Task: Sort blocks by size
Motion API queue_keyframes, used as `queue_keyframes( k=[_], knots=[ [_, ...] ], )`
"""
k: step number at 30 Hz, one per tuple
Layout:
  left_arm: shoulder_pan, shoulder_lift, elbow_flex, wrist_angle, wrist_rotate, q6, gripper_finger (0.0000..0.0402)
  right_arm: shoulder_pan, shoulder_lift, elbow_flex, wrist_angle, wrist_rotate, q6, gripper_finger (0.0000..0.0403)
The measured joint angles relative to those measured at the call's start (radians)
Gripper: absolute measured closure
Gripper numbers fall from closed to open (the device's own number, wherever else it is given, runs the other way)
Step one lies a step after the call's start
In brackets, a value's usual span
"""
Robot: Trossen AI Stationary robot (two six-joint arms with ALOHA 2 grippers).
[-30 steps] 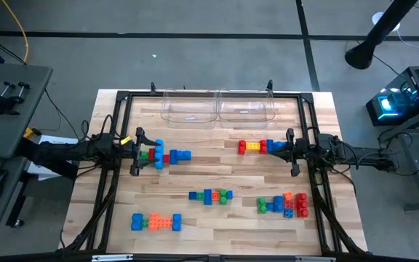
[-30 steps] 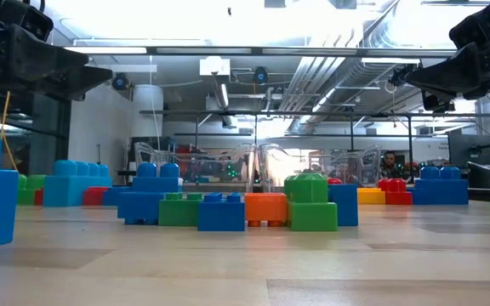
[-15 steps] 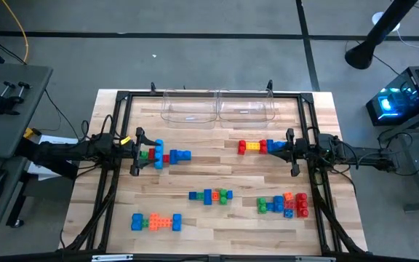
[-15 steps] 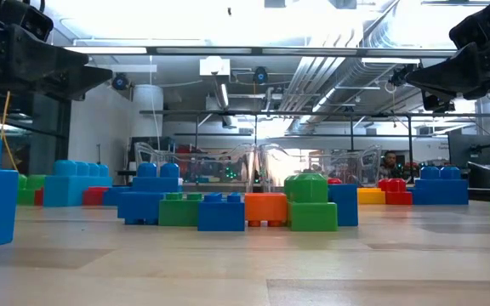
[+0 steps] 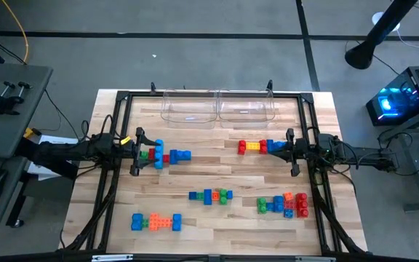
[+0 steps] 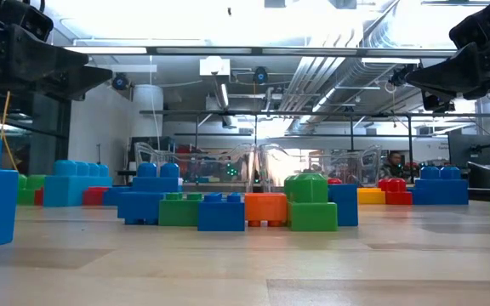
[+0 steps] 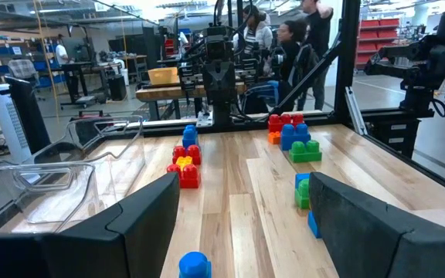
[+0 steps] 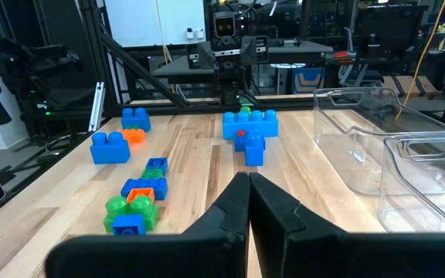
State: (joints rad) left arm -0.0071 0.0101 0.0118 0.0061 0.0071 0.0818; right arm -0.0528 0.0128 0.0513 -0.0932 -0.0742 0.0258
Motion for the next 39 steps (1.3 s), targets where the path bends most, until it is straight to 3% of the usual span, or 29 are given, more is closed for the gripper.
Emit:
queue_keyframes(
  k=[10,12,15,19,22,25,31,33,35,39],
  knots=[
    [0.0,0.0,0.0,0.0,0.0,0.0,0.0129,0.0,0.0,0.0,0.004,0.0,-0.005,0.04],
    [0.0,0.0,0.0,0.0,0.0,0.0,0.0129,0.0,0.001,-0.001,0.069,0.001,-0.006,0.04],
    [0.0,0.0,0.0,0.0,0.0,0.0,0.0129,0.0,0.014,-0.002,0.457,0.072,0.138,0.04],
    [0.0,0.0,0.0,0.0,0.0,0.0,0.0129,0.0,0.044,0.003,1.032,0.39,0.331,0.04],
    [0.0,0.0,0.0,0.0,0.0,0.0,0.0129,0.0,0.048,0.017,1.097,0.512,0.419,0.04],
    [0.0,0.0,0.0,0.0,0.0,0.0,0.0129,0.0,0.083,0.133,0.779,0.441,0.433,0.04],
    [0.0,0.0,0.0,0.0,0.0,0.0,0.0129,-0.019,0.338,0.616,-0.392,0.441,0.52,0.04],
    [0.0,0.0,0.0,0.0,0.0,0.0,0.0129,-0.037,0.449,0.748,-0.677,0.443,0.552,0.04],
    [0.0,0.0,0.0,0.0,0.0,0.0,0.0129,-0.051,0.546,0.843,-0.874,0.443,0.597,0.0398],
    [0.0,0.0,0.0,0.0,0.0,0.0,0.0129,-0.069,0.696,0.933,-1.04,0.445,0.691,0.0374]
  ],
)
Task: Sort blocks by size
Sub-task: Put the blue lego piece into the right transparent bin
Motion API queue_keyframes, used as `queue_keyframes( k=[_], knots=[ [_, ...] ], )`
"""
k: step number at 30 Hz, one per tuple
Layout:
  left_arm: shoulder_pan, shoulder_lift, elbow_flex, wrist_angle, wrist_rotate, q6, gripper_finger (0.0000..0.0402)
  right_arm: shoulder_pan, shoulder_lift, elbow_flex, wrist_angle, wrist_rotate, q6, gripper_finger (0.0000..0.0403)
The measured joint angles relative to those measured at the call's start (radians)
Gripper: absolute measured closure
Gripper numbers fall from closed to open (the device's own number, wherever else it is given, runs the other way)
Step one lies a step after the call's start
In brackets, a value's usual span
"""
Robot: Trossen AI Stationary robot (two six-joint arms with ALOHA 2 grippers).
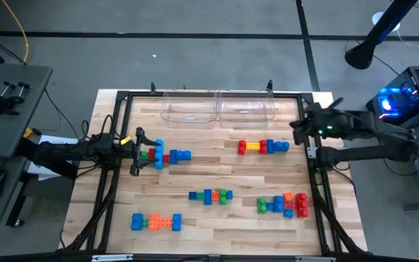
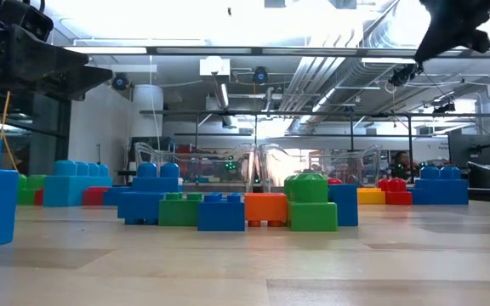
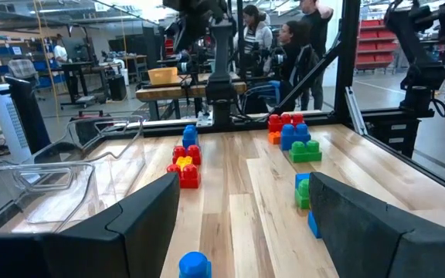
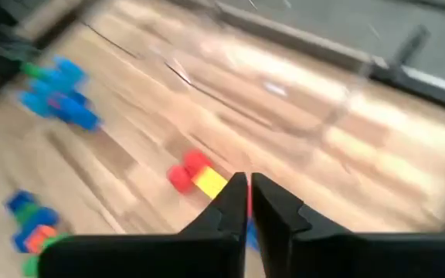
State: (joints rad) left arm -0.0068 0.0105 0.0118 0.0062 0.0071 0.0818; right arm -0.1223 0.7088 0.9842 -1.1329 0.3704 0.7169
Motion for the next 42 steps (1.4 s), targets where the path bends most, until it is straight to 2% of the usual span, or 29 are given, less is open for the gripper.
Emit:
queue_keyframes(
  k=[4,7,11,14,16,23,29,34,42],
  knots=[
    [0.0,0.0,0.0,0.0,0.0,0.0,0.0129,-0.016,0.131,-0.009,-0.034,-0.038,0.004,0.0315],
    [0.0,0.0,0.0,0.0,0.0,0.0,0.0129,-0.045,0.239,-0.022,-0.065,-0.139,-0.029,0.0259],
    [0.0,0.0,0.0,0.0,0.0,0.0,0.0129,-0.1,0.389,-0.024,-0.146,-0.281,-0.164,0.02],
    [0.0,0.0,0.0,0.0,0.0,0.0,0.0129,-0.136,0.481,-0.024,-0.171,-0.355,-0.286,0.0177],
    [0.0,0.0,0.0,0.0,0.0,0.0,0.0129,-0.15,0.525,-0.024,-0.171,-0.343,-0.369,0.0172],
    [0.0,0.0,0.0,0.0,0.0,0.0,0.0129,-0.187,0.633,-0.024,-0.167,-0.18,-0.587,0.0171],
    [0.0,0.0,0.0,0.0,0.0,0.0,0.0129,-0.214,0.698,-0.024,-0.15,-0.181,-0.717,0.0171],
    [0.0,0.0,0.0,0.0,0.0,0.0,0.0129,-0.234,0.735,-0.029,-0.098,-0.226,-0.813,0.0171],
    [0.0,0.0,0.0,0.0,0.0,0.0,0.0129,-0.251,0.708,-0.169,-0.034,-0.245,-0.899,0.0171]
  ],
)
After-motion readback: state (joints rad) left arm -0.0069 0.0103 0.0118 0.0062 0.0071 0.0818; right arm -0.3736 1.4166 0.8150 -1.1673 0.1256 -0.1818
